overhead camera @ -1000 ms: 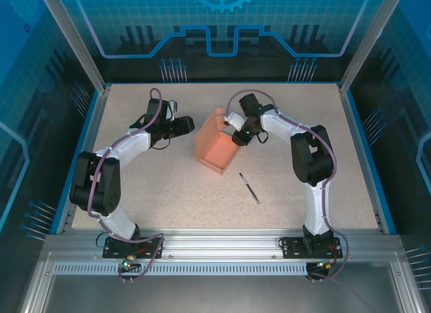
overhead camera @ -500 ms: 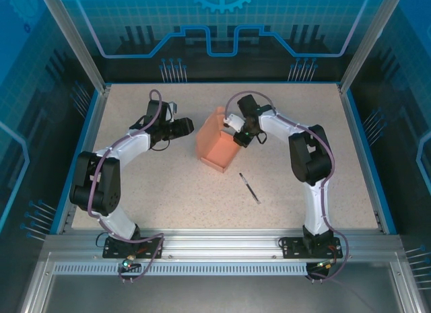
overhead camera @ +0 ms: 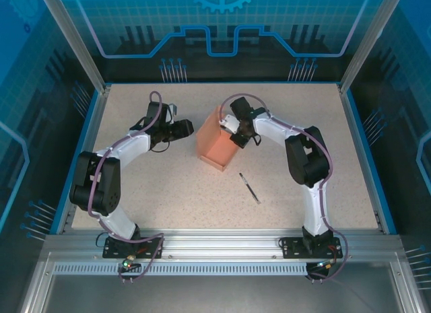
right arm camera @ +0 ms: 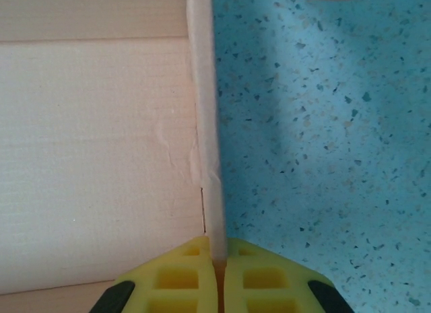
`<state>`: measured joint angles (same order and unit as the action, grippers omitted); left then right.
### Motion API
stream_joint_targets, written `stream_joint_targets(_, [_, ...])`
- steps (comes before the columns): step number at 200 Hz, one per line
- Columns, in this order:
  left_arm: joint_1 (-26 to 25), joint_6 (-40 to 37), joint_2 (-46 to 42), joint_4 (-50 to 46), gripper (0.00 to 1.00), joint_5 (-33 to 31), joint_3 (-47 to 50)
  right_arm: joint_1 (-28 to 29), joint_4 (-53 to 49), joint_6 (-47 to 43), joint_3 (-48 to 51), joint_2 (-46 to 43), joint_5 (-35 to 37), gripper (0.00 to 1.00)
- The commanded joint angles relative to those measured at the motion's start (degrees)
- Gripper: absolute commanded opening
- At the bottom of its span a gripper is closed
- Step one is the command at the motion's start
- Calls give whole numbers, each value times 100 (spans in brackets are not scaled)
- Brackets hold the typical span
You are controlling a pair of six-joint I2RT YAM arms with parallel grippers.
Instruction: Fold the paper box
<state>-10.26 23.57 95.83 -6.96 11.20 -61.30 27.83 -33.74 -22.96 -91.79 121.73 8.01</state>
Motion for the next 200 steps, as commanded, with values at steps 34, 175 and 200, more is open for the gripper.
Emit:
stream_joint_targets(34, [51,-84,-73,181,66,76,152,290,-7,266,474,285,1500,4])
stream_joint_targets(175, [51,-97,-108,150,66,101,185,119,-37,756,481,-548,328,26])
stream_joint_targets(200, [51,-120,-162,143,66,76,201,100,5,886,506,-687,139,34])
